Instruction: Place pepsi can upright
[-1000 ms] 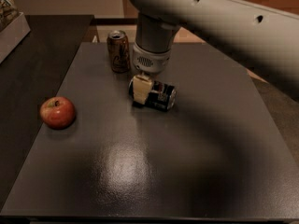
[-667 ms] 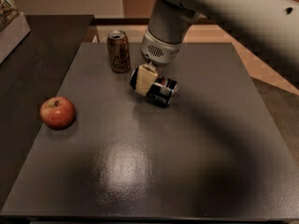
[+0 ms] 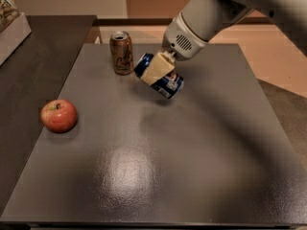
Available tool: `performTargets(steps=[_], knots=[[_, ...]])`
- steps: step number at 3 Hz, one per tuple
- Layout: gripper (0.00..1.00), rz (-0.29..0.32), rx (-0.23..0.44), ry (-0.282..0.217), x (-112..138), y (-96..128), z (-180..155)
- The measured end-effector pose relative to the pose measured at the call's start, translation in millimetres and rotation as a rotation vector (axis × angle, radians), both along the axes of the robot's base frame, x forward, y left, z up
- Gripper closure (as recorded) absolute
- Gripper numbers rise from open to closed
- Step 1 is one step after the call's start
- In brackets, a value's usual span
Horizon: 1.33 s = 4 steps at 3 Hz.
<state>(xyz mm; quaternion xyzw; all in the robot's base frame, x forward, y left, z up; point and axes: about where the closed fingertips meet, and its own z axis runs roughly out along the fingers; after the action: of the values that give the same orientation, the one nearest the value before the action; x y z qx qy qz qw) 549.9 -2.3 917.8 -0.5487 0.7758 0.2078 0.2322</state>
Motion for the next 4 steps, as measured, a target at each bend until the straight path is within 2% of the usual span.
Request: performTargets(steps=[1, 3, 4], knots=[[1.00, 0.023, 0.179, -0.053, -2, -4, 16], [1.00, 0.056, 0.499, -0.102, -8, -19, 27], [1.00, 0.072, 0.599, -0.098, -12, -30, 26]])
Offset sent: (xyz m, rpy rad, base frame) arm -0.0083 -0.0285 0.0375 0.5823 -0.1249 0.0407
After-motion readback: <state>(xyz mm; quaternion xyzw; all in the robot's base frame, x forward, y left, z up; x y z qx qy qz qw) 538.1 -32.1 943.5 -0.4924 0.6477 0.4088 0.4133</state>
